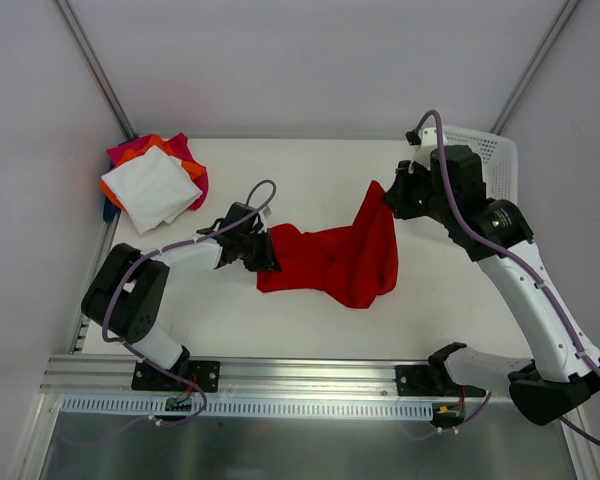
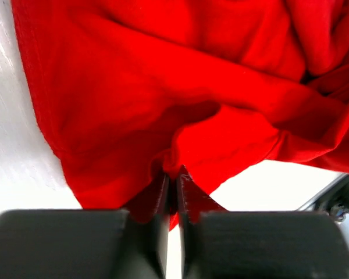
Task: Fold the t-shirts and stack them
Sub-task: Flatten the tshirt out
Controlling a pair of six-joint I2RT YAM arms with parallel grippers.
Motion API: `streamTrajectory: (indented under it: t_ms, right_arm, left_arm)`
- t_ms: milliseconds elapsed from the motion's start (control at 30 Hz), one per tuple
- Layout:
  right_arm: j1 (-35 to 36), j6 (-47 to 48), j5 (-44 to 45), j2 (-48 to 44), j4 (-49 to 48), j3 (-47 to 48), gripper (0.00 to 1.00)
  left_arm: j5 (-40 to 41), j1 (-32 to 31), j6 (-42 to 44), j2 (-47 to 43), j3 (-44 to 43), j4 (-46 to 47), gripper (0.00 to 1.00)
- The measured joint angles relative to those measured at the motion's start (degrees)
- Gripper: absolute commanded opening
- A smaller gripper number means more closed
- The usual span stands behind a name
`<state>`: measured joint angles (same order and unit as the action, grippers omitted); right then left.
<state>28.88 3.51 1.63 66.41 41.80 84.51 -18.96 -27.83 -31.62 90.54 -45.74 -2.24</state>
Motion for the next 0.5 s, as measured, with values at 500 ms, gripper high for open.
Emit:
streamTrajectory:
  t_ms: [500]
  right_arm:
    - [0.0, 2.0, 2.1, -0.1, 0.0, 0.3, 0.0]
  left_arm:
    - [3.3, -1.1, 3.0, -19.4, -7.9, -9.7, 0.0]
